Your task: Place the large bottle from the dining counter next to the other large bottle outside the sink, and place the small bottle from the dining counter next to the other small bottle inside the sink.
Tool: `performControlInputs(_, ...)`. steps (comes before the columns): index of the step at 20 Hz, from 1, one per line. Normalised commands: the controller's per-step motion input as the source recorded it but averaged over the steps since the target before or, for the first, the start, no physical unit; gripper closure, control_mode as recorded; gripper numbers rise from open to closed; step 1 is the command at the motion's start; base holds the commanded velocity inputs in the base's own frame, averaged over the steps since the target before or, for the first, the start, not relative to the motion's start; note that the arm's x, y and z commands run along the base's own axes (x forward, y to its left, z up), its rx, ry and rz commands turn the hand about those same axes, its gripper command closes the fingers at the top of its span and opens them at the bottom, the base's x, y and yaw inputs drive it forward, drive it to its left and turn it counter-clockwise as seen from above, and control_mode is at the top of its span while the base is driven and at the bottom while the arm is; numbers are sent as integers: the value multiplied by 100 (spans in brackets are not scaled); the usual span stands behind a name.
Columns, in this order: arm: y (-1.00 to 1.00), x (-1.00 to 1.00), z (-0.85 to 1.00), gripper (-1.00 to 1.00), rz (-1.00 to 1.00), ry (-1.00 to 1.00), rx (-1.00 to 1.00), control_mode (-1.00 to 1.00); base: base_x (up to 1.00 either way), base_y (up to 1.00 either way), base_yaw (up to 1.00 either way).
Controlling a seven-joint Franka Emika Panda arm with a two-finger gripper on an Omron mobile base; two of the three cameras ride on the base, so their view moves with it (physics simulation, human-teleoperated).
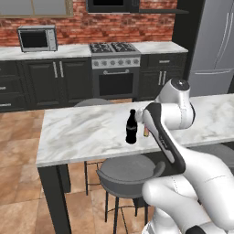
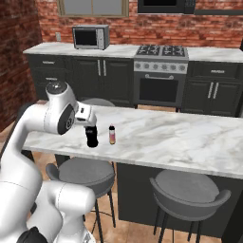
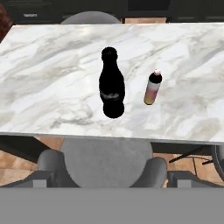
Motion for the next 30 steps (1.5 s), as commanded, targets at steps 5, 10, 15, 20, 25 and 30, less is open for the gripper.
performControlInputs(5, 14, 6, -20, -100, 0, 0, 0, -100, 0, 0, 0)
performControlInputs(10, 5, 21, -14, -100, 0, 0, -4, -100, 0, 0, 0)
performControlInputs(15, 0, 29, -1, -100, 0, 0, -4, -100, 0, 0, 0)
performControlInputs(20, 0, 33, 0, -100, 0, 0, 0, -100, 0, 0, 0)
performControlInputs(25, 0, 36, -2, -100, 0, 1, 0, -100, 0, 0, 0)
performControlInputs(30, 3, 37, -12, -100, 0, 2, 0, -100, 0, 0, 0)
